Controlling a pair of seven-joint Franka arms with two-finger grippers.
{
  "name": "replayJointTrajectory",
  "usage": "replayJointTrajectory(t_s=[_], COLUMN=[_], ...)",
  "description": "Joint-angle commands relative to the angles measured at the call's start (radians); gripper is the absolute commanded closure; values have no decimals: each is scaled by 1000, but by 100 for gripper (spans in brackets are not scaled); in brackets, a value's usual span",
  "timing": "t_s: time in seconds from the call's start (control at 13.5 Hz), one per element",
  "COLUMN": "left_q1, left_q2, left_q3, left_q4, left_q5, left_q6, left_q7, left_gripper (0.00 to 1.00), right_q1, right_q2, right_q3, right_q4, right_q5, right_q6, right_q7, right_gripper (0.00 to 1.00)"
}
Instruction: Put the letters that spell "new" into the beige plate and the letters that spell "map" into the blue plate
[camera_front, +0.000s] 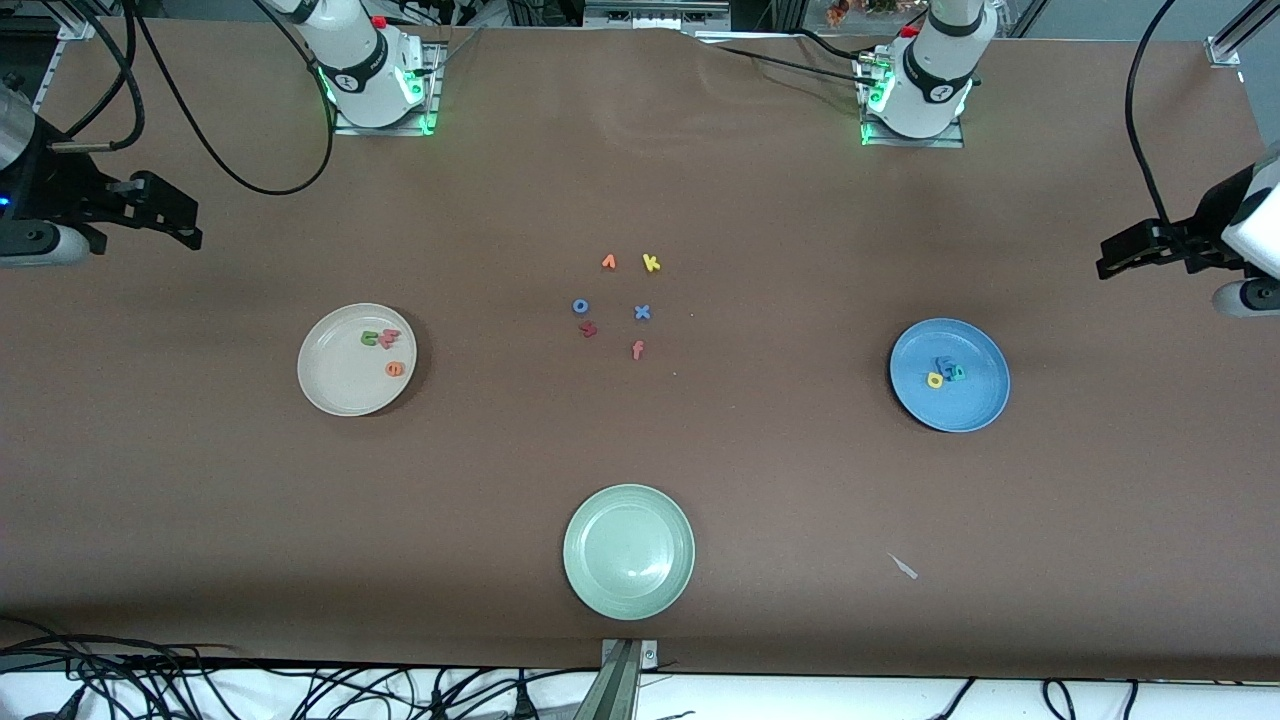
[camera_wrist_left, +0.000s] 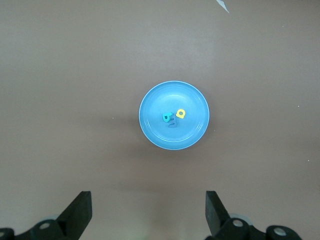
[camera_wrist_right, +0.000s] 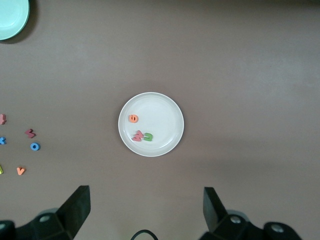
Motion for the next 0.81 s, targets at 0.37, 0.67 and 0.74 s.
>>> replayJointTrajectory(t_s=[0.37,0.67,0.74], left_q1=[-4,-5,-5], left_q2=[-15,-13,-7], left_q3=[9,9,9], left_q4=[-24,-29,-27], left_q5=[-23,-16,-13], left_q6=[14,14,14], left_q7=[17,17,23], left_gripper=[0,0,0], right_q1=[5,5,5], right_q2=[-1,-1,-1], right_q3=[1,0,0], right_q4=[20,20,20], right_q5=[-9,-5,-3], right_q6=[-16,-14,-14], right_q7=[-9,-6,-3], right_gripper=[0,0,0])
